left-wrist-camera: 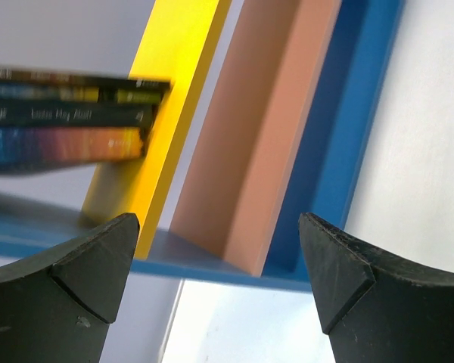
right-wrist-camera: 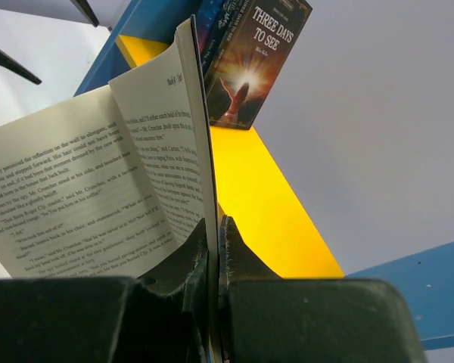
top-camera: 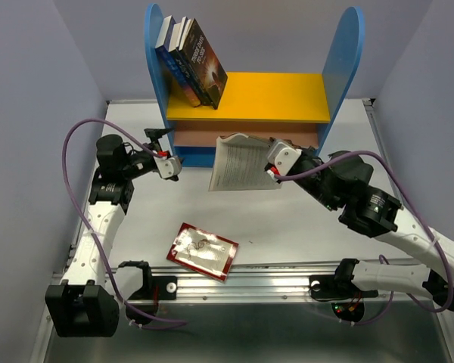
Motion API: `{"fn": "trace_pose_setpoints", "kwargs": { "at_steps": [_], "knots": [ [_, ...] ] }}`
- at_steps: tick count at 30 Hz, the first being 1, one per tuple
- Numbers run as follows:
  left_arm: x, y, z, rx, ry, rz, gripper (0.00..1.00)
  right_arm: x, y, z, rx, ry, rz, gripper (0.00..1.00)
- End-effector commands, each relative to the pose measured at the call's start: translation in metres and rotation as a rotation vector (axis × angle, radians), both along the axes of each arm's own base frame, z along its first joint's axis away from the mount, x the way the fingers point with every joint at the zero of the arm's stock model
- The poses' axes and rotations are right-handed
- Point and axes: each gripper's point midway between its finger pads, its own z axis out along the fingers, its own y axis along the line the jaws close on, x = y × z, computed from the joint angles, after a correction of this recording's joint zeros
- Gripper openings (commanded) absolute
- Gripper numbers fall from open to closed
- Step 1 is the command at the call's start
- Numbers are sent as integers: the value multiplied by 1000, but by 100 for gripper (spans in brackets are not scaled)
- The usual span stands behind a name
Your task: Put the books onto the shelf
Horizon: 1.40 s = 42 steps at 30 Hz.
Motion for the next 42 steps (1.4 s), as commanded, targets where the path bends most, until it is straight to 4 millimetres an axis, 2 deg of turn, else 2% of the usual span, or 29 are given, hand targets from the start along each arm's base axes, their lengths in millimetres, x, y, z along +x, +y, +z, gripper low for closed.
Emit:
{"fn": "trace_pose_setpoints", "kwargs": {
  "at_steps": [1,2,5,9,14,19,22,23,27,29,30,32,33,34,36,37,39,40,42],
  "knots": [
    [-37,-25,25,-18,-89,-213,99,-20,-23,86,256,-139,41,1],
    [-50,-31,30,-26,-110,-280,99,-20,-14,81,244,-127,66,1],
    [-74,-42,34,-22,-177,-401,99,-18,4,75,238,-99,110,1],
    [-94,-55,35,-34,-197,-496,99,-19,30,66,230,-55,192,1],
    [-99,-66,38,-73,-126,-569,99,-31,50,60,239,-15,302,1],
    [-103,-76,41,-81,-115,-622,99,-29,62,45,236,25,329,1],
    [-106,-83,44,-91,-105,-670,99,-39,71,37,233,36,400,1],
    [-107,-84,44,-94,-100,-682,99,-40,71,42,257,21,408,1],
    [-117,-91,45,-110,-92,-771,99,-34,73,32,293,42,403,1],
    [-123,-95,46,-118,-90,-816,99,-23,68,35,335,27,370,1],
    [-123,-97,47,-120,-86,-823,99,-17,68,26,332,40,360,1],
    [-129,-102,50,-123,-77,-849,95,-4,60,29,386,28,331,1],
    [-130,-103,50,-125,-74,-858,93,1,61,18,388,50,323,1],
    [-132,-105,50,-126,-70,-865,90,5,58,21,414,33,313,1],
    [-134,-107,54,-130,-54,-880,73,10,58,7,413,50,303,1],
    [-134,-108,55,-133,-44,-885,54,11,55,10,441,40,302,1],
    [-132,-109,60,-140,-8,-886,40,12,55,2,451,61,317,1],
    [-130,-110,62,-144,10,-884,37,15,54,-7,453,77,311,1],
    [-126,-113,64,-153,62,-887,37,11,56,-8,479,88,350,1]
  ]
}}
